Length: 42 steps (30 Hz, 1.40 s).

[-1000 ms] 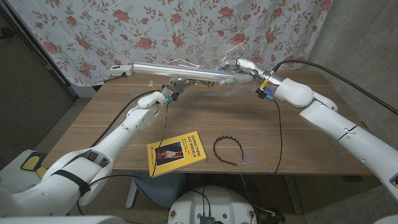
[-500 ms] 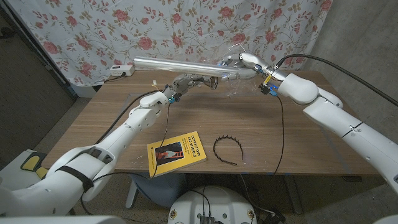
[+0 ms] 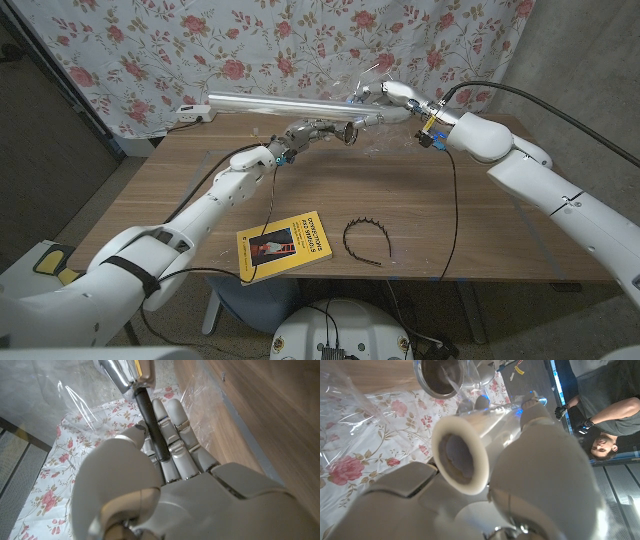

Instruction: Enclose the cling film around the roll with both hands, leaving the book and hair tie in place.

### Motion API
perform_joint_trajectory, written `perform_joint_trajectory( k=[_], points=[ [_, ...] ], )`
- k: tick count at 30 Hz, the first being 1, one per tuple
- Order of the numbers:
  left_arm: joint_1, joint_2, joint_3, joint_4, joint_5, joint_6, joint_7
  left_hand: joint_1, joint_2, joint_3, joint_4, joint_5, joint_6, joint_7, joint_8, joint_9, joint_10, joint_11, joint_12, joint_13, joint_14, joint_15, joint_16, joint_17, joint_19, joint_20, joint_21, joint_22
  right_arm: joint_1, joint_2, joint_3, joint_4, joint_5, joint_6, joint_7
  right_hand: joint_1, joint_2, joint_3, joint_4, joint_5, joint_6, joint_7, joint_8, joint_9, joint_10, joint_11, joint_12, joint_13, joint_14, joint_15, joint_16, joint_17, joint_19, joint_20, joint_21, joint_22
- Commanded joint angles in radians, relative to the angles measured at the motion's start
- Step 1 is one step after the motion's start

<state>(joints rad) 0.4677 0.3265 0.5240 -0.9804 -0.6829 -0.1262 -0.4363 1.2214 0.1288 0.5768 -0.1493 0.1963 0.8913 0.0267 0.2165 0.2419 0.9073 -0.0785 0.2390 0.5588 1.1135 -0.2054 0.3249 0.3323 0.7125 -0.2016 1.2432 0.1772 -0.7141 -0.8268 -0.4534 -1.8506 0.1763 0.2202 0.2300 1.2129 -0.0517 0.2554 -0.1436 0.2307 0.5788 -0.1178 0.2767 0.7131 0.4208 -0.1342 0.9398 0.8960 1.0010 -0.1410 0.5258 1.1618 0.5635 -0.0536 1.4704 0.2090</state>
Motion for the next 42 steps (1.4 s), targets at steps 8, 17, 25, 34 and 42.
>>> perform_joint_trajectory(
  k=[8, 17, 25, 34, 42],
  points=[
    [-0.027, -0.044, -0.001, 0.052, 0.010, -0.003, 0.016, 0.012, -0.001, 0.010, -0.006, 0.007, 0.004, 0.002, -0.002, 0.002, 0.005, 0.005, -0.002, 0.002, 0.024, -0.020, -0.001, 0.002, 0.004, -0.005, 0.008, 0.003, -0.008, -0.039, -0.026, -0.016, 0.069, -0.053, 0.098, 0.198, 0.209, 0.010, 0.001, -0.002, 0.010, 0.002, -0.005, 0.001, -0.001, -0.005, 0.007, -0.001, 0.012, -0.082, -0.001, 0.002, -0.009, -0.155, 0.013, -0.006],
    [-0.002, -0.029, -0.018, 0.009, -0.003, 0.011, 0.050, 0.013, 0.000, 0.010, -0.006, 0.006, 0.002, -0.001, -0.003, 0.002, 0.005, 0.005, -0.002, 0.002, 0.025, -0.020, -0.001, 0.003, 0.004, -0.005, 0.009, 0.003, -0.011, -0.076, -0.023, -0.017, 0.086, -0.097, 0.128, 0.198, 0.209, 0.010, 0.001, -0.002, 0.011, 0.002, -0.007, -0.001, -0.001, -0.003, 0.007, -0.004, 0.014, -0.082, -0.001, 0.001, -0.010, -0.155, 0.017, -0.010],
    [0.017, -0.019, -0.024, -0.019, -0.007, 0.012, 0.069, 0.013, -0.001, 0.010, -0.005, 0.006, 0.004, -0.001, -0.002, 0.002, 0.006, 0.006, -0.002, 0.003, 0.025, -0.020, -0.002, 0.003, 0.004, -0.005, 0.009, 0.003, -0.007, -0.086, -0.024, -0.007, 0.116, -0.109, 0.160, 0.200, 0.209, 0.011, 0.000, -0.002, 0.014, 0.003, -0.008, -0.001, 0.001, -0.003, 0.009, -0.003, 0.014, -0.082, -0.003, -0.003, -0.010, -0.155, 0.020, -0.014],
    [0.017, -0.013, -0.027, -0.025, -0.010, 0.008, 0.069, 0.013, 0.000, 0.009, -0.004, 0.006, 0.007, -0.001, -0.001, 0.002, 0.006, 0.007, -0.003, 0.002, 0.028, -0.019, 0.000, 0.004, 0.004, -0.005, 0.011, 0.003, -0.002, -0.068, -0.012, 0.055, 0.254, -0.087, 0.242, 0.201, 0.206, 0.011, -0.001, -0.002, 0.015, 0.005, -0.008, 0.000, 0.003, -0.002, 0.011, -0.002, 0.016, -0.082, -0.002, -0.003, -0.009, -0.154, 0.024, -0.017],
    [0.019, -0.010, -0.024, -0.033, -0.008, 0.006, 0.065, 0.013, 0.000, 0.009, -0.004, 0.006, 0.006, 0.000, -0.002, 0.002, 0.005, 0.006, -0.003, 0.003, 0.027, -0.019, -0.001, 0.004, 0.004, -0.005, 0.011, 0.003, 0.058, -0.012, -0.021, 0.186, 0.445, -0.087, 0.429, 0.201, 0.206, 0.012, -0.002, 0.000, 0.017, 0.004, -0.008, 0.001, 0.008, -0.001, 0.015, -0.001, 0.016, -0.081, -0.003, -0.004, -0.010, -0.153, 0.026, -0.019]
  ],
)
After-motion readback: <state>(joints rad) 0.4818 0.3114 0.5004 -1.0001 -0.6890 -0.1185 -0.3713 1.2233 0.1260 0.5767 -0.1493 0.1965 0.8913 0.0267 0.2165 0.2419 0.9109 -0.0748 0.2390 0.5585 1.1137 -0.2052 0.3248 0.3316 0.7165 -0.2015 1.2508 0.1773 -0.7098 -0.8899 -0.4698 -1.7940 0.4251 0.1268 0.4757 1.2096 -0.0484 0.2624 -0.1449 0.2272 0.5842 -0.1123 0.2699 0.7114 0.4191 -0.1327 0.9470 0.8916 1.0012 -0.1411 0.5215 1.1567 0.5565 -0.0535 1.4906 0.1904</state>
